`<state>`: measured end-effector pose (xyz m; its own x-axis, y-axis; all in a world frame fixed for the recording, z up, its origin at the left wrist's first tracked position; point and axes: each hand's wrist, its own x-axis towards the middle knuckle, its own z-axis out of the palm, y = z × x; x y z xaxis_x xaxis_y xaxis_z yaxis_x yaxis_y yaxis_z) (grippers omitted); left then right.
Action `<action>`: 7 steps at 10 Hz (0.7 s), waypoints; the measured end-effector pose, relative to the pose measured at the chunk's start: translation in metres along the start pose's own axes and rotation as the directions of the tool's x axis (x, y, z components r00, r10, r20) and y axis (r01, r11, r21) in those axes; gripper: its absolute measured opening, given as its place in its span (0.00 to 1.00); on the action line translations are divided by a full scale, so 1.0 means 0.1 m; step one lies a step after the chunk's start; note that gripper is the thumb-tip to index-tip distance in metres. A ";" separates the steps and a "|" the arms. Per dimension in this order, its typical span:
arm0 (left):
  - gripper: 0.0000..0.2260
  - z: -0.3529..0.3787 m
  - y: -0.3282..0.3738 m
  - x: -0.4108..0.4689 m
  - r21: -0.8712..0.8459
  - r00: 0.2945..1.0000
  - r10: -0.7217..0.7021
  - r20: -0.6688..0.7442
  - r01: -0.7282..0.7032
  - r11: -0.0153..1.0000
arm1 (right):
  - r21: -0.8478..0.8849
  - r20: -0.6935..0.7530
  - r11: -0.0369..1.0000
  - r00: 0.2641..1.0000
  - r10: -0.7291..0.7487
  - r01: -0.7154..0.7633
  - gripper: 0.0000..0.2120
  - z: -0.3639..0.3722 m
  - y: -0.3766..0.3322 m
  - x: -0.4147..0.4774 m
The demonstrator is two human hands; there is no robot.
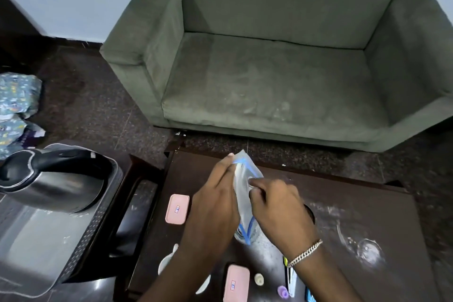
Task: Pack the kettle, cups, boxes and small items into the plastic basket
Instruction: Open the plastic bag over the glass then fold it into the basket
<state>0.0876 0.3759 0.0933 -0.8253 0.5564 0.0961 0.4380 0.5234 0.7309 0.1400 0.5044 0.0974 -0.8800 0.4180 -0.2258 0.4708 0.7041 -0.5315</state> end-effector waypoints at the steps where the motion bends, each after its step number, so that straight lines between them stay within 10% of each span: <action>1: 0.24 0.07 0.13 -0.07 0.075 0.997 -0.010 0.073 0.004 0.997 | 0.336 0.089 0.938 0.995 0.055 -0.082 0.16 0.06 -0.13 -0.01; 2: 0.32 0.11 0.22 -0.18 0.129 0.997 0.003 0.078 -0.013 0.992 | 0.474 0.147 0.869 0.986 0.080 -0.142 0.15 0.07 -0.11 0.09; 3: 0.30 0.09 0.34 -0.28 0.139 0.999 0.024 0.043 -0.030 0.990 | 0.165 0.254 0.977 0.963 0.091 -0.136 0.14 0.09 -0.19 0.12; 4: 0.26 0.07 0.39 -0.39 0.163 0.994 0.089 0.067 -0.099 0.982 | -0.170 -0.234 0.971 0.964 0.126 -0.168 0.34 0.31 -0.10 -0.05; 5: 0.25 0.01 0.44 -0.43 0.130 0.991 0.105 0.078 -0.114 0.985 | 0.739 0.133 0.665 0.946 -0.297 0.105 0.45 0.39 -0.10 0.23; 6: 0.26 -0.04 0.41 -0.40 0.125 0.997 0.014 0.071 -0.023 0.992 | 0.193 0.258 0.975 0.964 0.059 -0.112 0.27 0.25 -0.33 0.28; 7: 0.28 -0.09 0.30 -0.25 0.103 0.989 -0.144 0.033 0.140 0.985 | -0.229 0.368 0.966 0.929 -0.030 0.122 0.13 0.09 -0.32 0.44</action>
<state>0.1187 0.3721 0.1188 -0.8675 0.4964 -0.0327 0.3523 0.6595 0.6640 0.0856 0.4948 0.0973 -0.8550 0.1564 -0.4945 0.3623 0.8624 -0.3536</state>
